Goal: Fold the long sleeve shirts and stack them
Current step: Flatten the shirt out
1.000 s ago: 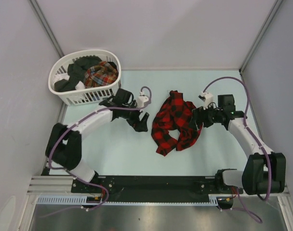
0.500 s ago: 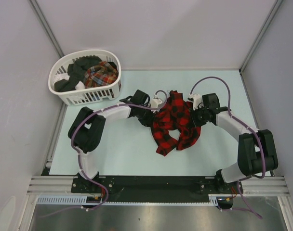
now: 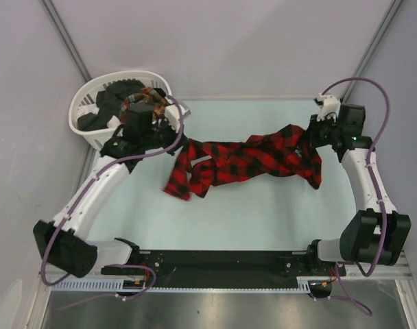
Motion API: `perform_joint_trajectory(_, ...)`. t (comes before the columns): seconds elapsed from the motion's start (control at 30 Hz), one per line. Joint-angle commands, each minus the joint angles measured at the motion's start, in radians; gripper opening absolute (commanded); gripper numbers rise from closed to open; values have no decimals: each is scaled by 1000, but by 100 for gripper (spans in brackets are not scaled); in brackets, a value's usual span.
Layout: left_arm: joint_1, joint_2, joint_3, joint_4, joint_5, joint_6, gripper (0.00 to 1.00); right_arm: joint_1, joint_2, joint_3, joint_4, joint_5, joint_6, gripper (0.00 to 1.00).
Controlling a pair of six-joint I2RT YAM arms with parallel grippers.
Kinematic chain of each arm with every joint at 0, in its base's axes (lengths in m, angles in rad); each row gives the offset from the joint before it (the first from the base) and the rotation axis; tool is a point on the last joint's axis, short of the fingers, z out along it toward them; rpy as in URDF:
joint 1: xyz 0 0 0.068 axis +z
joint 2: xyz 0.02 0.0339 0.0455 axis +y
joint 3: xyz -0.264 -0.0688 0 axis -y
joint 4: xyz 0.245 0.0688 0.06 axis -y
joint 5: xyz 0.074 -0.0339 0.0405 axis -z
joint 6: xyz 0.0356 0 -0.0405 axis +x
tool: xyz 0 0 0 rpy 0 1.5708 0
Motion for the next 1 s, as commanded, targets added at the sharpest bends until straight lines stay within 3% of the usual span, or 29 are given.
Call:
perform_joint_trajectory(0.0, 69, -114, 90, -54, 14, 0, 0, -87, -78, 127, -23, -147, -25, 0)
perform_joint_trajectory(0.3, 143, -270, 49, -51, -81, 48, 0, -243, -24, 259, -18, -219, 35, 0)
perform_joint_trajectory(0.5, 115, -319, -86, -241, 164, 256, 0, -250, 10, 158, -158, -347, -24, 0)
perform_joint_trajectory(0.57, 21, -336, -155, -342, 126, 401, 0, -253, 14, 107, -271, -328, -159, 9)
perform_joint_trajectory(0.6, -18, -355, -240, -364, 79, 439, 0, -263, 14, 55, -300, -303, -205, 25)
perform_joint_trajectory(0.67, -98, -376, -341, -387, 46, 497, 0, -297, 19, 4, -352, -247, -325, 47)
perform_joint_trajectory(0.7, -110, -384, -422, -393, 38, 507, 5, -341, 20, -22, -365, -236, -353, 64)
perform_joint_trajectory(0.73, -113, -379, -451, -402, 31, 513, 14, -363, 22, -21, -377, -230, -377, 71)
perform_joint_trajectory(0.77, -115, -373, -473, -428, 26, 533, 28, -381, 24, -14, -408, -243, -419, 77)
perform_joint_trajectory(0.8, -115, -364, -488, -442, 24, 537, 34, -397, 22, 8, -423, -257, -430, 84)
perform_joint_trajectory(0.83, -115, -363, -487, -453, 18, 533, 46, -400, 20, 18, -434, -271, -436, 85)
perform_joint_trajectory(0.97, -95, -331, -456, -351, -34, 435, 73, -274, 8, 55, -410, -286, -385, 85)
